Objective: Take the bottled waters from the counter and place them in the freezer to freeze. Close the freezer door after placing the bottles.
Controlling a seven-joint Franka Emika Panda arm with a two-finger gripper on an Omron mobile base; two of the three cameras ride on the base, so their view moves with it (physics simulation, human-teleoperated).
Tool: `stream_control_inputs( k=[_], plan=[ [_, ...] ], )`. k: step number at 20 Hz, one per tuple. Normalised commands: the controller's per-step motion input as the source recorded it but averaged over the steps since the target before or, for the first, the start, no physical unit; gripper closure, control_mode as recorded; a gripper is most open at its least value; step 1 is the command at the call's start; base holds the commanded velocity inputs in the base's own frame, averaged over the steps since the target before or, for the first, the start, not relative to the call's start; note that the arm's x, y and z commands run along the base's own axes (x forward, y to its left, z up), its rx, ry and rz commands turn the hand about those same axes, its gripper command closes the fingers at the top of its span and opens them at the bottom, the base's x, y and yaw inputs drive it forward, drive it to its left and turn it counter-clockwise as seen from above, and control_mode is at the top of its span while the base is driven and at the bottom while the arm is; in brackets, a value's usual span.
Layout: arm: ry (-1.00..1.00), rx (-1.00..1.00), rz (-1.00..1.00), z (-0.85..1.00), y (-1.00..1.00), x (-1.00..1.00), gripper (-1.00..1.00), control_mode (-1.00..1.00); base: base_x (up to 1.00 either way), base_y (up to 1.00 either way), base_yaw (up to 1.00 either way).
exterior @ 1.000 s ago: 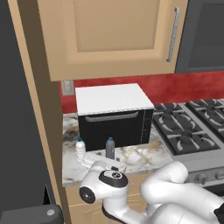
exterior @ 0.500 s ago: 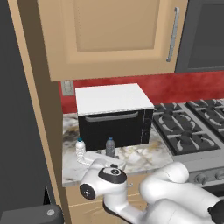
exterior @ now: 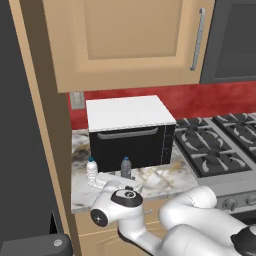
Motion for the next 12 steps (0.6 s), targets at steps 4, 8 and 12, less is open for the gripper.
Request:
stream_control_inputs(
  k=[4, 8, 12],
  plan=[
    [0.00, -0.03, 0.00, -0.05, 0.00, 0.13, -1.00, -1.00, 0.00, 0.00, 0.00],
    [0.00, -0.03, 0.00, -0.05, 0.00, 0.15, -1.00, -1.00, 0.00, 0.00, 0.00],
    [0.00, -0.03, 0.00, -0.05, 0.00, 0.13, -1.00, -1.00, 0.00, 0.00, 0.00]
  ],
)
